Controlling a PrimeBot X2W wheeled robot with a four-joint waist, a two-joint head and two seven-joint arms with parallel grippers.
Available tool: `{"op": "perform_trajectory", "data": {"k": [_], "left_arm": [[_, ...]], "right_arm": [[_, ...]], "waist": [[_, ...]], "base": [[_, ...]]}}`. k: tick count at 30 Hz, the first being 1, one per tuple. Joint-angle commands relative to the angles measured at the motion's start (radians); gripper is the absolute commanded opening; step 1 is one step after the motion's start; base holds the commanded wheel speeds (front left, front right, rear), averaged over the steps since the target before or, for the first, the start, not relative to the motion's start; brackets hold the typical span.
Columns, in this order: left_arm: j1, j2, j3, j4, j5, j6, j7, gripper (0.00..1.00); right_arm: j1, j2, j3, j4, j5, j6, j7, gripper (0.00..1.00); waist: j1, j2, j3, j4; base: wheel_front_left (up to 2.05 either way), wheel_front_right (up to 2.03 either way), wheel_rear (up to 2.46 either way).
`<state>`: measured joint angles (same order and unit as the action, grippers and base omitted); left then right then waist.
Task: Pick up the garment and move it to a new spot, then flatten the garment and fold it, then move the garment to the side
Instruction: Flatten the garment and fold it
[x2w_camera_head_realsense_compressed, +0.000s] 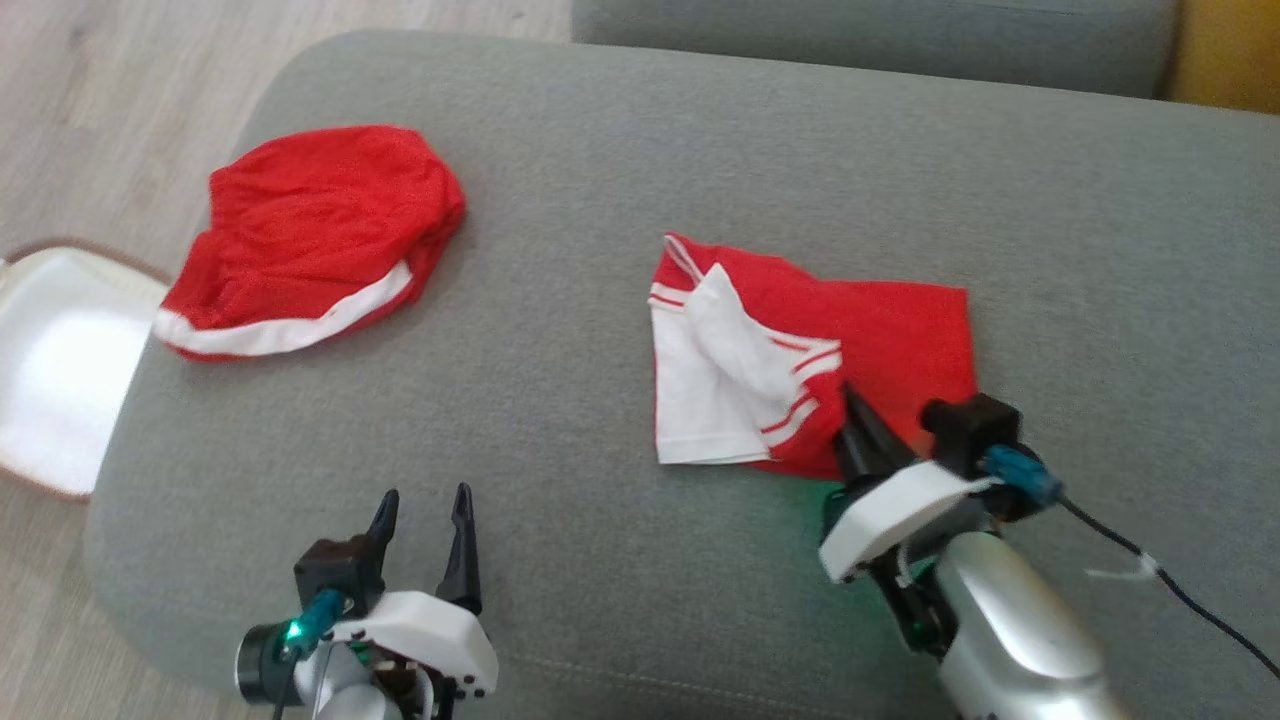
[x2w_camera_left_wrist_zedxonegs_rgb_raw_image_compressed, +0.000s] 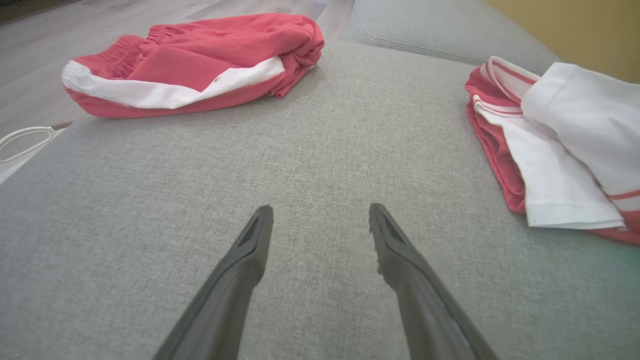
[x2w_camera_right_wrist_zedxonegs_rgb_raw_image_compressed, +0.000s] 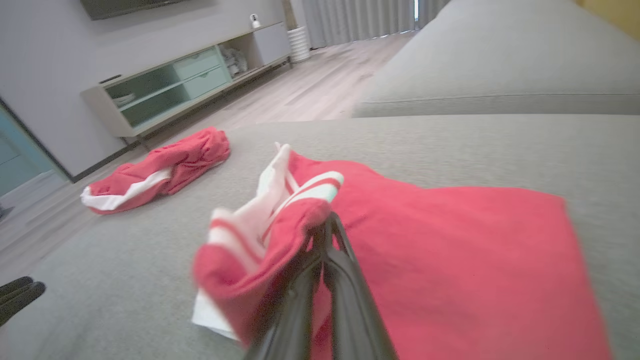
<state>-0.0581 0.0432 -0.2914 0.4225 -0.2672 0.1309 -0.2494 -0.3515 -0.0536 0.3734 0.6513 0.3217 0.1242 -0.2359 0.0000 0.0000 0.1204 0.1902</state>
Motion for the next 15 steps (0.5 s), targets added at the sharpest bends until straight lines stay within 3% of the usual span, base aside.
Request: {"op": "perform_trajectory", "data": {"k": [1, 10, 15], "left_arm": [[-0.039, 0.007, 0.023, -0.029, -0.005, -0.002, -0.012, 1.00], [-0.051, 0.007, 0.010, -0.034, -0.020, 0.004, -0.012, 1.00], [-0.059, 0.007, 0.014, -0.040, -0.021, 0.008, -0.012, 1.00]], "right_arm": [[-0.038, 0.003, 0.046, -0.026, 0.014, 0.007, 0.004, 0.00], [-0.078, 0.003, 0.257, -0.020, 0.097, 0.007, 0.067, 0.00], [-0.095, 0.003, 0.267, -0.010, 0.139, 0.007, 0.039, 0.00]], "waist": [[0.0000, 0.0000, 0.010, 0.022], [0.0000, 0.0000, 0.025, 0.045], [0.0000, 0.0000, 0.023, 0.003]], "base": [[0.00, 0.00, 0.00], [0.00, 0.00, 0.00], [0.00, 0.00, 0.00]]}}
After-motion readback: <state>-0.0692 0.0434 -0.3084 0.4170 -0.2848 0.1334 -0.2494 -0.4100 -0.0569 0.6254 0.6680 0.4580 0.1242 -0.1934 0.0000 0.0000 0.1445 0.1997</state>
